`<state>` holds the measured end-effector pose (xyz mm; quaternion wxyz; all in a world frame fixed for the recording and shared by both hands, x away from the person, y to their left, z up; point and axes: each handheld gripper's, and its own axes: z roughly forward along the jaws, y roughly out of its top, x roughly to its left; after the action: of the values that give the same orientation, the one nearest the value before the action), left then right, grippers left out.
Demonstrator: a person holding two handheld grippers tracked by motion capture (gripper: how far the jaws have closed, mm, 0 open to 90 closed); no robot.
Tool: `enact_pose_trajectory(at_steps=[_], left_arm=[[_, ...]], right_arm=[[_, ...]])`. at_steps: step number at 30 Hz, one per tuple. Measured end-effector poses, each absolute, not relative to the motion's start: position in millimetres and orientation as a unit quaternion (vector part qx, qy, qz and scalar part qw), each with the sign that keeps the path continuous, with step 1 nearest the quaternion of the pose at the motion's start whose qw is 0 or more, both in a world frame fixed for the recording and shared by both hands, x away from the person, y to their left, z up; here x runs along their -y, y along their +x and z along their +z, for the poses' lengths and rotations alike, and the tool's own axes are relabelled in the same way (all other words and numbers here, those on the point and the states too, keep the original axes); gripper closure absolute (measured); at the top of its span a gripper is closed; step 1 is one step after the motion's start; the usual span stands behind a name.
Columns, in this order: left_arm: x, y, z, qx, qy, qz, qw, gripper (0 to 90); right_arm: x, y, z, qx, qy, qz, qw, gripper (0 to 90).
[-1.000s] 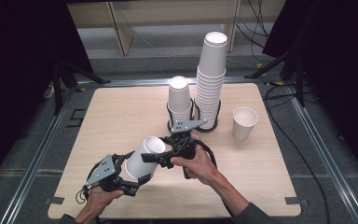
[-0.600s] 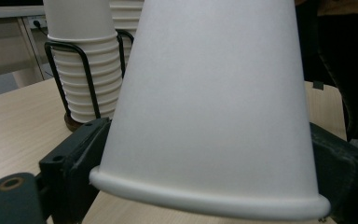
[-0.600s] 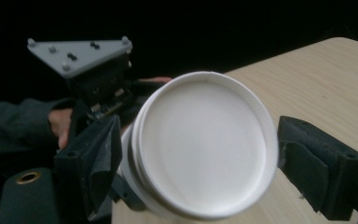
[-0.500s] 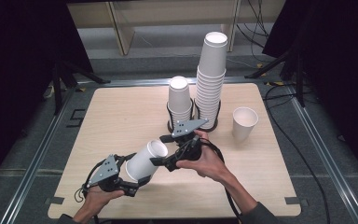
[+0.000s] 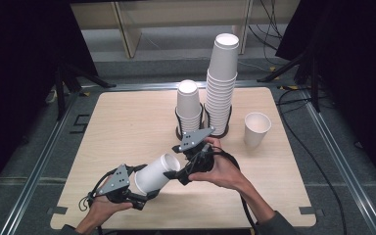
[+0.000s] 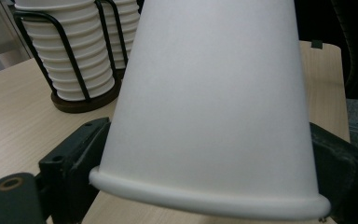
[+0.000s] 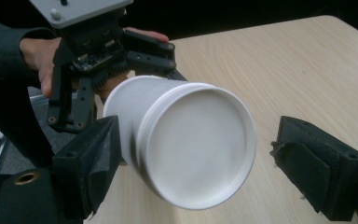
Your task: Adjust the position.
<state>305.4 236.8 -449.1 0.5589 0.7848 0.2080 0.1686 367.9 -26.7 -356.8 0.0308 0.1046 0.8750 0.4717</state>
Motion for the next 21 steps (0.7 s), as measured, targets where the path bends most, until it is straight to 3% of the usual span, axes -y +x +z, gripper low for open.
enact_pose_trajectory(at_steps=[21], left_arm=[[-232,301,-451,-0.175,0.805,0.159,0.544,10.3]], right_arm=[[16,363,-369,-0.904,0.061,0.422,-0.013,16.0]])
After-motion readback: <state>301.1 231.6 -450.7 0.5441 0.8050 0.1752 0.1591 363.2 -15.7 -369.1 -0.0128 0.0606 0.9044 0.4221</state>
